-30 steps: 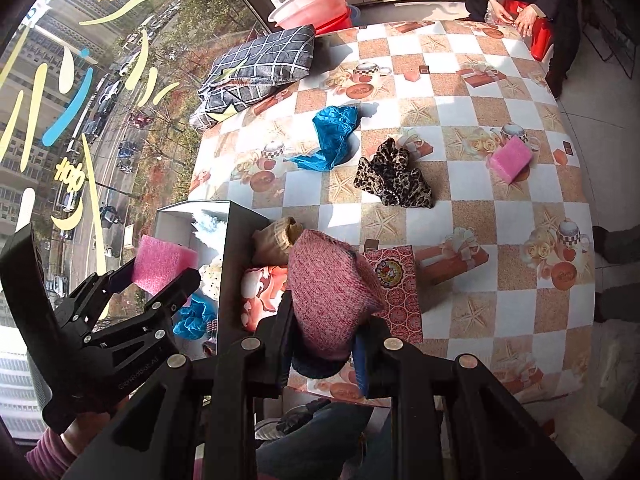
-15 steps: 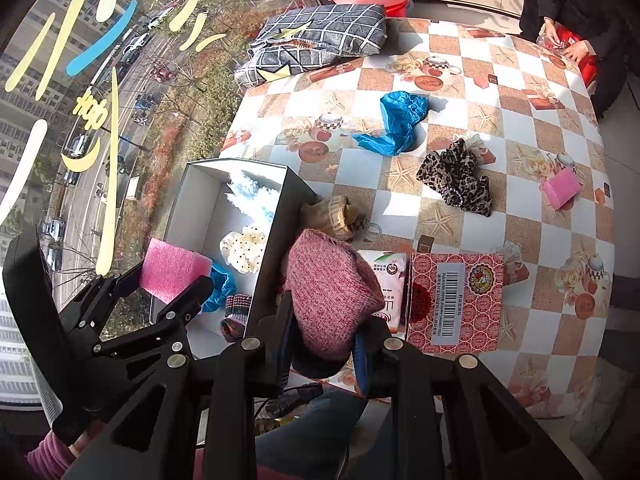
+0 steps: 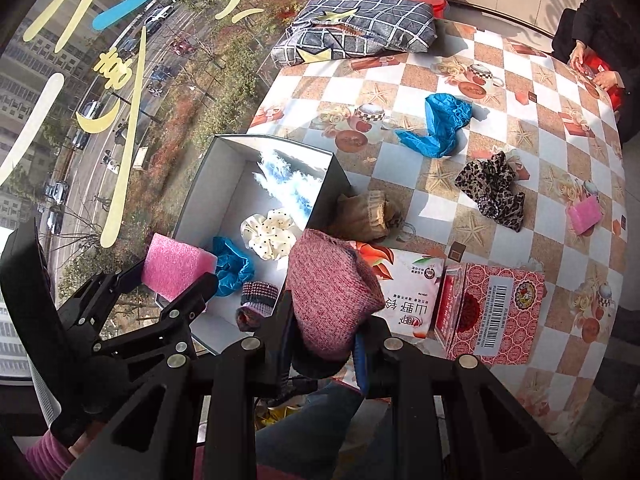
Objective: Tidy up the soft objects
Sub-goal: 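Carry the pink foam block and pink knitted cuff over the white box, then hold the pink foam block and knitted cuff above the box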
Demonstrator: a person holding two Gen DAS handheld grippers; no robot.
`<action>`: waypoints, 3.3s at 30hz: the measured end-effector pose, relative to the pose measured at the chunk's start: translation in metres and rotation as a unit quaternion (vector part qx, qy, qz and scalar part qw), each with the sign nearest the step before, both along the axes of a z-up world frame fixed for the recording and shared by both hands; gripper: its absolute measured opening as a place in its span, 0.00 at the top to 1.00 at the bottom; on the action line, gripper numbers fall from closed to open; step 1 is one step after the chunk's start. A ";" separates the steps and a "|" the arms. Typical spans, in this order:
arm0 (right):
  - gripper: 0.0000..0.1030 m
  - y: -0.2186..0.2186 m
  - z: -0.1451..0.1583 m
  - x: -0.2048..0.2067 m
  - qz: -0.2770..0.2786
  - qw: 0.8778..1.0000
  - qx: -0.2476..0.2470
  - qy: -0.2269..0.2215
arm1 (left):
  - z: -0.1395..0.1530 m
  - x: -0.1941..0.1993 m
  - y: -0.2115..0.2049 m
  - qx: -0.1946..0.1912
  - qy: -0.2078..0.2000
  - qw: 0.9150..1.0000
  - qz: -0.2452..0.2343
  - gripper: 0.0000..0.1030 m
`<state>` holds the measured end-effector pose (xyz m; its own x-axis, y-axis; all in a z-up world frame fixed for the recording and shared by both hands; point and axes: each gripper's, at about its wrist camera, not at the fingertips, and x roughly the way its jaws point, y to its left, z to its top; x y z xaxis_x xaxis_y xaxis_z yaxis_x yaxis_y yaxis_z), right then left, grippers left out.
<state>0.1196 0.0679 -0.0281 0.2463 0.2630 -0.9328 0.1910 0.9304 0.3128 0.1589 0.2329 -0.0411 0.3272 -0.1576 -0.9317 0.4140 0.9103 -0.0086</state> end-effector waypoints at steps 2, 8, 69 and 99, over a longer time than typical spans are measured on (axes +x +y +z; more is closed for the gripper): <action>0.75 0.003 0.000 0.001 0.005 1.000 0.000 0.000 | 0.000 0.000 0.003 0.000 0.000 1.000 0.004 0.29; 0.75 0.011 0.000 0.003 0.015 1.000 0.000 0.002 | 0.000 -0.001 0.010 -0.002 0.001 1.000 0.013 0.29; 0.75 0.058 -0.007 0.031 0.083 0.996 0.006 0.011 | -0.012 0.005 0.046 0.000 0.013 0.999 0.052 0.29; 0.75 0.065 -0.020 0.045 0.089 0.996 0.012 0.020 | -0.025 0.016 0.052 0.007 0.032 0.997 0.063 0.29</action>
